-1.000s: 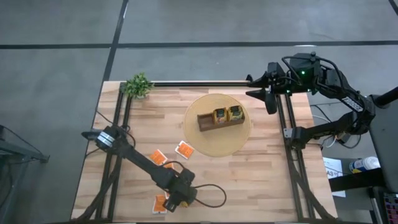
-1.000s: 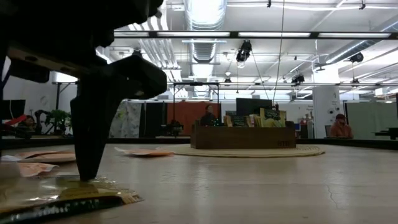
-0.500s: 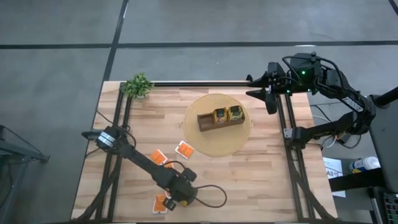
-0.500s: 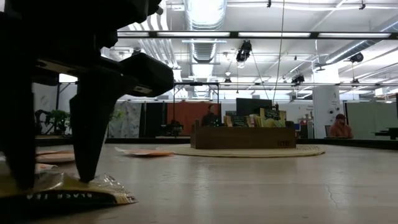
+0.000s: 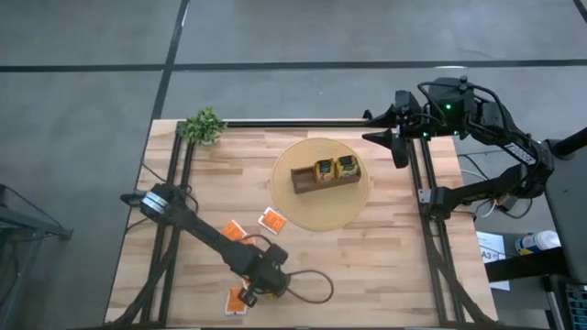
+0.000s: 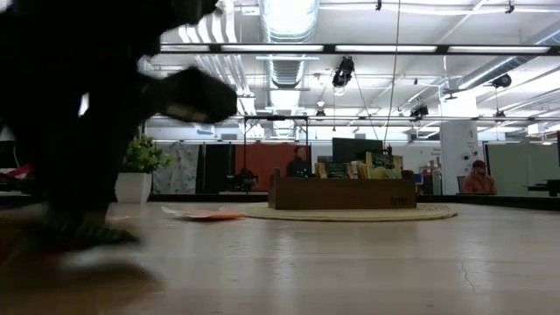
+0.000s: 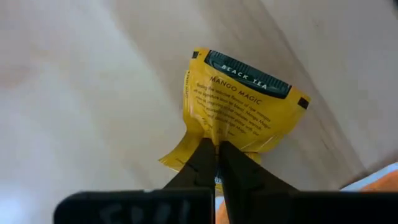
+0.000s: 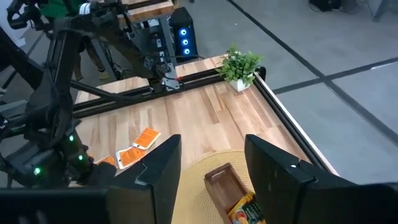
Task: Pick & Place Tea
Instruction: Put the orange tea bag into the middle section of the wooden organizer
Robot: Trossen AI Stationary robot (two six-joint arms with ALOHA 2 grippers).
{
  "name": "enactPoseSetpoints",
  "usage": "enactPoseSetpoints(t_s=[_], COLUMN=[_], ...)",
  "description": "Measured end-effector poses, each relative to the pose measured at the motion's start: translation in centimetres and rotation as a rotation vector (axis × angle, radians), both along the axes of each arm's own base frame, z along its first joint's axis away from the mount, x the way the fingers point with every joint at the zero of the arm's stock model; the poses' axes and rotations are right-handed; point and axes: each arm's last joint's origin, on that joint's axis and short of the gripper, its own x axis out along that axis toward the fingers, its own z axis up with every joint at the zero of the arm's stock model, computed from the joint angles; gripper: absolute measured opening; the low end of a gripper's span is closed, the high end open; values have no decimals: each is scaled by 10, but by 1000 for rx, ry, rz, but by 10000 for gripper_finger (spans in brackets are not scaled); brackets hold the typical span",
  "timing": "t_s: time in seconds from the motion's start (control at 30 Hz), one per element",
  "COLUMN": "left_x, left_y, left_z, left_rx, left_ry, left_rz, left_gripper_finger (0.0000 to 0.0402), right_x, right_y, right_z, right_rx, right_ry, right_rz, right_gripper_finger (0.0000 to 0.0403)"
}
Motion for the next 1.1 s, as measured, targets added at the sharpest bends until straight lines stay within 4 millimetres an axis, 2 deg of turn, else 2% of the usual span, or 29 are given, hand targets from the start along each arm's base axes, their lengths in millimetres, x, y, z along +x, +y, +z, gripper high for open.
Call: enactPoseSetpoints(t_s=[0.2,0.4,0.6,0.73,0.87,1.1], left_x=[2,-7,-16,-19,-15,-5], left_y=[39,94,138,159,176,188], left_z=[73,152,207,226,231,236], left_rx=[-73,-279,-469,-545,-718,-937], left_ry=[-158,-348,-567,-662,-635,-591], left_rz=[134,279,402,466,565,541], left_gripper_finger=[6,5,5,5,4,4], right_x=[-5,-13,-9,5,25,62], right_y=[11,30,43,48,53,63], right_z=[10,27,31,26,18,-3], right_rx=[-83,-144,-173,-186,-211,-225], right_ry=[-60,-127,-138,-108,-60,33], right_rz=[84,201,285,324,370,463], right_gripper_finger=[173,173,173,173,173,173])
